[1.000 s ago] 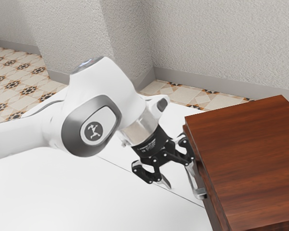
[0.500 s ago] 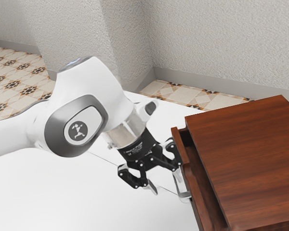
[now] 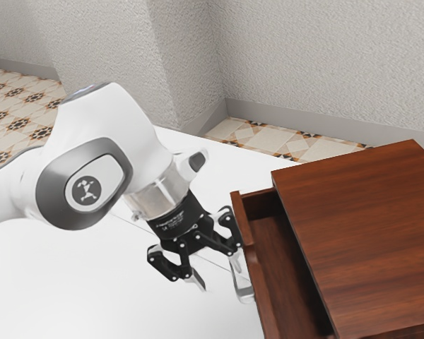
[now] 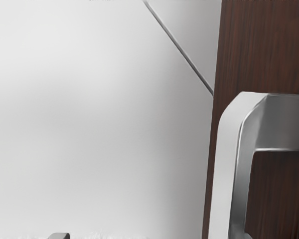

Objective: Pull the drawer handle with one arm to open the drawer

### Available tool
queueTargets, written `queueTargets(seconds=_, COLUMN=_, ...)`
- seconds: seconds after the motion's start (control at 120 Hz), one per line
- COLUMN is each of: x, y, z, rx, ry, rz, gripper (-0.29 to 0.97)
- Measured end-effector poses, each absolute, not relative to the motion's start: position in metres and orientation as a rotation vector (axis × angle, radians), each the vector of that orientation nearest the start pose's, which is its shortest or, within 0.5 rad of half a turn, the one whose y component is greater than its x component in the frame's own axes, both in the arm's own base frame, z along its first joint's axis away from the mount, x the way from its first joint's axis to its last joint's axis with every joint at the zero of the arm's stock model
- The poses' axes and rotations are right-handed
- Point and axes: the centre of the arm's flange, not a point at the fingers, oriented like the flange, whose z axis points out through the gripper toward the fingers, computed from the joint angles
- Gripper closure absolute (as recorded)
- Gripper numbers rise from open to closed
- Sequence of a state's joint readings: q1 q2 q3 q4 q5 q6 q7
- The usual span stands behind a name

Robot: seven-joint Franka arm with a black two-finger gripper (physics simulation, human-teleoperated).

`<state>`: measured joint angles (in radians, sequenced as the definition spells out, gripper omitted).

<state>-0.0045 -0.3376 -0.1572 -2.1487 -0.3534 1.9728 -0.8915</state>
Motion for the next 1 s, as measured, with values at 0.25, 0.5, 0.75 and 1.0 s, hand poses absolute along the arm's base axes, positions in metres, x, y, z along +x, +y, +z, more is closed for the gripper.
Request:
queueTargets(seconds=0.25, x=0.452, y=-0.098, z=0.557, rx=-3.142, ry=-1.438, rz=0.041, gripper=0.3)
queueTargets(seconds=0.5, x=0.441, y=-0.092, z=0.559, rx=-3.127, ry=-1.445, rz=0.072, gripper=0.3)
queueTargets(seconds=0.75, x=0.43, y=-0.084, z=0.56, rx=-3.109, ry=-1.465, rz=0.105, gripper=0.3)
queueTargets(seconds=1.0, x=0.418, y=-0.078, z=0.56, rx=-3.091, ry=-1.489, rz=0.13, gripper=0.3)
